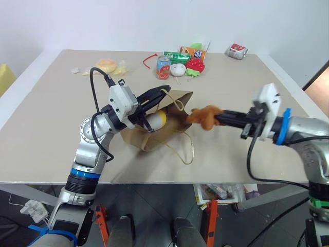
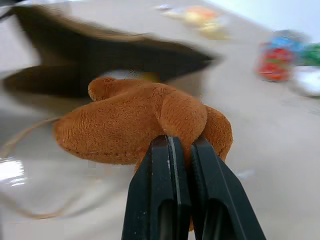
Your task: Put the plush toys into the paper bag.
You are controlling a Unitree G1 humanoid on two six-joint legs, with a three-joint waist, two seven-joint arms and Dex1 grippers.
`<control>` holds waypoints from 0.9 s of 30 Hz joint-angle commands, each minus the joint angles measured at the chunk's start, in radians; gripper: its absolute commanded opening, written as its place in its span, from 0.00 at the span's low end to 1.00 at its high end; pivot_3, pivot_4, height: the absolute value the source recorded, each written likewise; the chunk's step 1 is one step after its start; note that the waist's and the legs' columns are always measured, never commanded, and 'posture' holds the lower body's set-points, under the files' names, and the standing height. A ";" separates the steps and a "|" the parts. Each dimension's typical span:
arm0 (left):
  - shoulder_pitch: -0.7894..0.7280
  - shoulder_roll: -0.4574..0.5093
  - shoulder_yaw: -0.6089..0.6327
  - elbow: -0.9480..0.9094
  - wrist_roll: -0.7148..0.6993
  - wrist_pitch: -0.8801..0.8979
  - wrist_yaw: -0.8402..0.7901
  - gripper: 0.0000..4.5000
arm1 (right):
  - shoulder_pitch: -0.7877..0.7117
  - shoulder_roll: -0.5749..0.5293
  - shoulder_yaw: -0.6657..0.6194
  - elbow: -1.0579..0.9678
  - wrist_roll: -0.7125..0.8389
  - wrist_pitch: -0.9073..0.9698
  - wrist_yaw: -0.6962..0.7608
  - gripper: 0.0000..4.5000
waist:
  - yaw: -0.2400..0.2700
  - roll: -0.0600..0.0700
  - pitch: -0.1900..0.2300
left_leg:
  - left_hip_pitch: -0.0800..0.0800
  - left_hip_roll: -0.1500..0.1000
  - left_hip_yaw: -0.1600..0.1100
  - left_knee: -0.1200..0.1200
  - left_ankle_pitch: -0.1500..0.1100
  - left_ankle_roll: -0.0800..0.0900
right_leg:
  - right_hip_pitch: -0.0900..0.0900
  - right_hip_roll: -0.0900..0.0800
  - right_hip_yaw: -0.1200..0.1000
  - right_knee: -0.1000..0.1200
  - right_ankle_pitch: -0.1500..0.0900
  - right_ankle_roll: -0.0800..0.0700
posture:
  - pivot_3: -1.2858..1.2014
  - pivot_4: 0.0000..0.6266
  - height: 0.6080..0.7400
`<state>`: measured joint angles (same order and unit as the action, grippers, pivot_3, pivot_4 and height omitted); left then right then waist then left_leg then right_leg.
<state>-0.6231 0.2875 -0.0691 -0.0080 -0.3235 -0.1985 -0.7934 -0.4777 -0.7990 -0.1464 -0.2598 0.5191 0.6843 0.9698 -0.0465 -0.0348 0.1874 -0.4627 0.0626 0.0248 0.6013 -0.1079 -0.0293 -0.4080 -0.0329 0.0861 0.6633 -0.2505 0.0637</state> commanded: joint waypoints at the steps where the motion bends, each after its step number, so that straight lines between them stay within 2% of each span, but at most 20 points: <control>1: -0.019 -0.002 0.012 -0.021 -0.001 -0.016 0.005 0.00 | -0.029 0.037 0.042 -0.049 0.017 0.020 -0.039 0.01 | 0.001 0.000 0.000 | 0.000 0.000 0.000 0.000 0.000 0.000 | 0.000 0.000 0.000 0.000 0.000 0.000 | 0.52 0.24 1.00; 8: -0.022 0.002 0.015 -0.023 0.001 -0.014 0.005 0.00 | -0.140 0.161 0.183 0.052 -0.070 -0.011 -0.117 0.01 | 0.001 0.000 0.000 | 0.000 0.000 0.000 0.000 0.000 0.000 | -0.001 0.000 -0.001 0.000 0.001 -0.001 | 0.52 0.24 1.00; 17: -0.027 0.002 0.015 -0.017 -0.001 -0.017 0.002 0.00 | -0.253 0.310 0.300 0.182 -0.166 -0.028 -0.201 0.01 | 0.001 0.000 0.000 | -0.001 0.000 0.000 -0.001 0.000 0.000 | -0.001 0.000 -0.001 0.000 0.001 0.001 | 0.52 0.24 1.00; 18: -0.028 0.001 0.015 -0.017 -0.001 -0.017 0.002 0.00 | -0.259 0.327 0.306 0.200 -0.174 -0.028 -0.215 0.19 | 0.001 0.000 0.000 | -0.001 0.000 0.000 -0.002 0.000 0.000 | -0.001 0.000 -0.001 0.000 0.001 0.002 | 0.52 0.24 1.00; 19: -0.028 0.001 0.015 -0.016 -0.001 -0.017 0.001 0.00 | -0.259 0.341 0.317 0.212 -0.184 -0.028 -0.223 0.19 | 0.001 0.000 0.000 | -0.001 0.000 0.000 -0.002 0.000 0.000 | -0.001 0.000 -0.001 0.000 0.001 0.002 | 0.52 0.24 1.00; 20: -0.029 0.001 0.015 -0.016 -0.001 -0.018 0.001 0.00 | -0.258 0.349 0.325 0.221 -0.192 -0.030 -0.229 0.26 | 0.002 0.000 0.000 | -0.001 0.000 0.000 -0.002 0.000 0.000 | -0.001 0.001 -0.001 0.000 0.002 0.002 | 0.52 0.24 1.00; 21: -0.029 0.000 0.014 -0.016 -0.001 -0.018 0.001 0.00 | -0.257 0.354 0.330 0.227 -0.200 -0.030 -0.231 0.39 | 0.002 0.000 0.000 | -0.001 0.000 0.000 -0.002 0.000 0.000 | -0.001 0.000 -0.001 0.000 0.002 0.002 | 0.52 0.24 1.00; 23: -0.029 0.000 0.014 -0.015 -0.001 -0.018 0.001 0.00 | -0.258 0.357 0.330 0.228 -0.206 -0.019 -0.237 0.51 | 0.002 0.000 0.000 | -0.002 0.000 -0.001 -0.002 0.000 0.000 | -0.001 0.000 -0.001 0.000 0.002 0.002 | 0.52 0.24 1.00; 24: -0.029 -0.001 0.015 -0.015 -0.001 -0.018 0.001 0.00 | -0.259 0.358 0.323 0.226 -0.201 -0.007 -0.235 0.62 | 0.002 0.000 0.000 | -0.002 0.000 -0.001 -0.002 0.000 0.000 | -0.001 0.000 -0.002 0.000 0.002 0.002 | 0.52 0.24 1.00; 26: -0.029 -0.001 0.015 -0.015 -0.001 -0.017 0.001 0.00 | -0.259 0.353 0.298 0.212 -0.174 0.014 -0.222 0.72 | 0.002 0.000 0.000 | -0.002 0.000 -0.001 -0.002 0.000 0.000 | -0.002 0.001 -0.002 0.000 0.002 0.002 | 0.52 0.24 1.00; 27: -0.030 -0.002 0.015 -0.013 -0.001 -0.018 0.001 0.00 | -0.256 0.346 0.286 0.201 -0.162 0.018 -0.211 0.72 | 0.002 0.000 0.000 | -0.002 0.000 -0.001 -0.002 0.000 0.000 | -0.002 0.001 -0.002 0.000 0.002 0.002 | 0.52 0.24 1.00</control>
<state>-0.6279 0.2878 -0.0644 -0.0077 -0.3221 -0.1986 -0.7935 -0.7187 -0.4397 0.1984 -0.0137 0.3110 0.6731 0.7381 -0.0446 -0.0349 0.1873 -0.4644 0.0630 0.0240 0.5994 -0.1077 -0.0291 -0.4095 -0.0323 0.0844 0.6634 -0.2490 0.0658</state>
